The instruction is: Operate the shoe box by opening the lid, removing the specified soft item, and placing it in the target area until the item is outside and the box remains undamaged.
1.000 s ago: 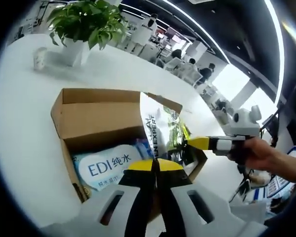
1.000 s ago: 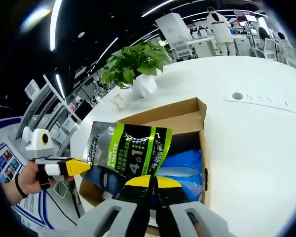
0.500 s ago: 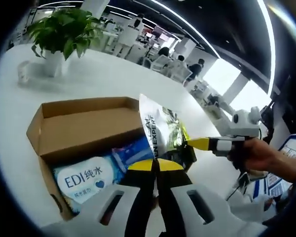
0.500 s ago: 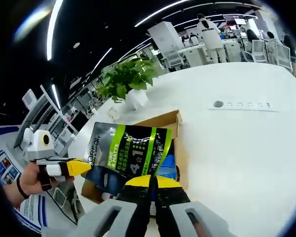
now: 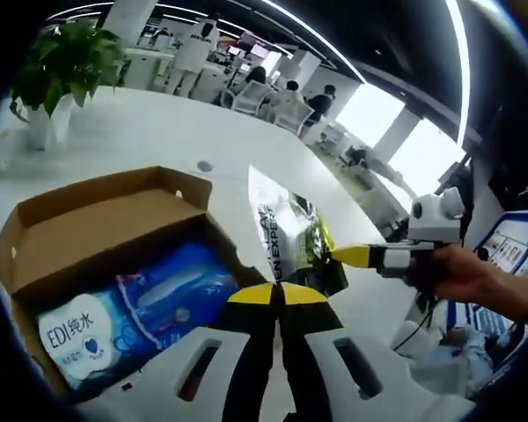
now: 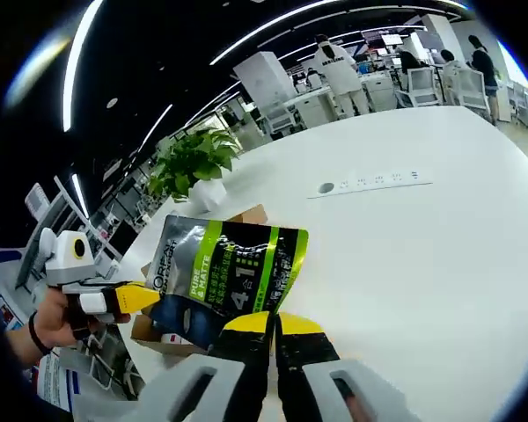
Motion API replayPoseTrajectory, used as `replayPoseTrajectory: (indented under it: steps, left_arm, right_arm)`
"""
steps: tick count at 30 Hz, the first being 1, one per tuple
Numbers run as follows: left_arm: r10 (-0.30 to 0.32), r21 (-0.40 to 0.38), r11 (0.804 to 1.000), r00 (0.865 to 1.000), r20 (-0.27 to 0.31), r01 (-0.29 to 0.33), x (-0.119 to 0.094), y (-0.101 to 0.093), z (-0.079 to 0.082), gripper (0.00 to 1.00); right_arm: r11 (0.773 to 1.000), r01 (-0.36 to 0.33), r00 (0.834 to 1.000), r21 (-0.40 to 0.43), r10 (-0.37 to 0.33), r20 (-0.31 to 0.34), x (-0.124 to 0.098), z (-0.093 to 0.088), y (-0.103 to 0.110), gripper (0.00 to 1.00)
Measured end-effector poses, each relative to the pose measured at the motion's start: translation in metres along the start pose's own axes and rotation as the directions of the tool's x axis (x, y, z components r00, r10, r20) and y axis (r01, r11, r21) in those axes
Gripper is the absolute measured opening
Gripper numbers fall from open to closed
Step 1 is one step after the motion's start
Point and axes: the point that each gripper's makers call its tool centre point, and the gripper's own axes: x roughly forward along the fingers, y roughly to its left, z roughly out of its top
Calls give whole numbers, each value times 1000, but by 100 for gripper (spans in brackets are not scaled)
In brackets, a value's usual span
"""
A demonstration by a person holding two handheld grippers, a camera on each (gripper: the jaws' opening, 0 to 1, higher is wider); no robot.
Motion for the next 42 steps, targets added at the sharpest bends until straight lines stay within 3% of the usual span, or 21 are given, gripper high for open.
replayPoseTrajectory:
  steps: [6,16,24,35,42]
  left_arm:
    - [-29,28,999,999,-35,30,27,-28,-9,0]
    - [-43,58,997,995,-88,49,63,-53,-25,0]
    - [-22,65,997,992,-127,30,90,-48,-34,0]
    - [26,135,991,986,-164,-3,120,-35,-15,0]
    - [58,190,982,979,-196,-20,133,-24,-13,0]
  right_arm:
    - [999,37,999,22,-37,10,-23,-3,-33,0]
    - [996,84,996,41,-84,-2,-42,-10,-74,0]
    - [993,99,995,57,-98,-22,-38,-12,-96,0]
    - [993,97,995,62,-95,-36,-19,3,-116,0]
    - [993,98,994,59,-94,-54,-2,6,-125,0]
